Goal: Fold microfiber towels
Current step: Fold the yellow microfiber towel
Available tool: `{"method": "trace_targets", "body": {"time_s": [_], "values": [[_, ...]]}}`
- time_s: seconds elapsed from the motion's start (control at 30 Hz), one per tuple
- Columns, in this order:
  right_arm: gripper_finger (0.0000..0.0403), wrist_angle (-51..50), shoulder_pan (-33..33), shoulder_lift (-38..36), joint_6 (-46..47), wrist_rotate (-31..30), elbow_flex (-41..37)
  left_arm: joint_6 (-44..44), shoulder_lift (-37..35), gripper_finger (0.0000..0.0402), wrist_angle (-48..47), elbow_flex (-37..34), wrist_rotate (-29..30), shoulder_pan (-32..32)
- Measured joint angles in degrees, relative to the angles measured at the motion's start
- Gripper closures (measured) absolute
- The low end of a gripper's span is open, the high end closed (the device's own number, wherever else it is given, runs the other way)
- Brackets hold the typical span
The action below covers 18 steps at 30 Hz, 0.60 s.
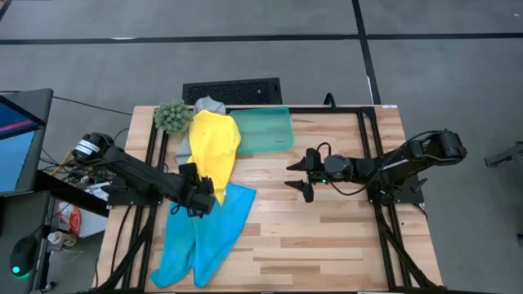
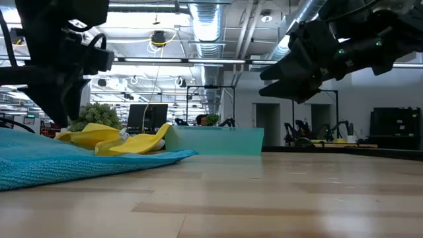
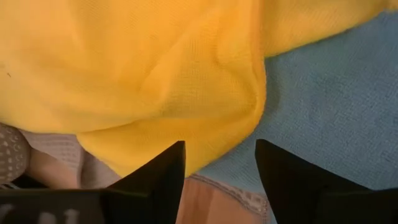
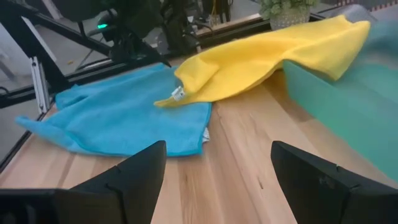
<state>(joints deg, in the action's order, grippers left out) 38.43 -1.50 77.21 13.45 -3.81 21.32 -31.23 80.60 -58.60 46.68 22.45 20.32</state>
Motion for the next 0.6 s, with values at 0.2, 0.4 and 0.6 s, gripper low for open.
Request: {"method": "trace_targets", "body": {"time_s": [0.2, 0.4, 0.6], "values": [[0.0088, 0.2, 0.0, 0.0, 0.0, 0.0, 0.0, 2.6, -0.4, 0.0211, 0.2, 0.0, 0.7, 1.0], [0.0088, 0.2, 0.0, 0.0, 0.0, 0.0, 0.0, 4.8, -0.3, 0.0211, 1.6, 0.0, 1.8, 1.0], [0.0088, 0.2, 0.0, 0.0, 0.0, 0.9, 0.0, 5.8, -0.3, 0.0211, 5.6, -3.6, -0.5, 1.0]]}}
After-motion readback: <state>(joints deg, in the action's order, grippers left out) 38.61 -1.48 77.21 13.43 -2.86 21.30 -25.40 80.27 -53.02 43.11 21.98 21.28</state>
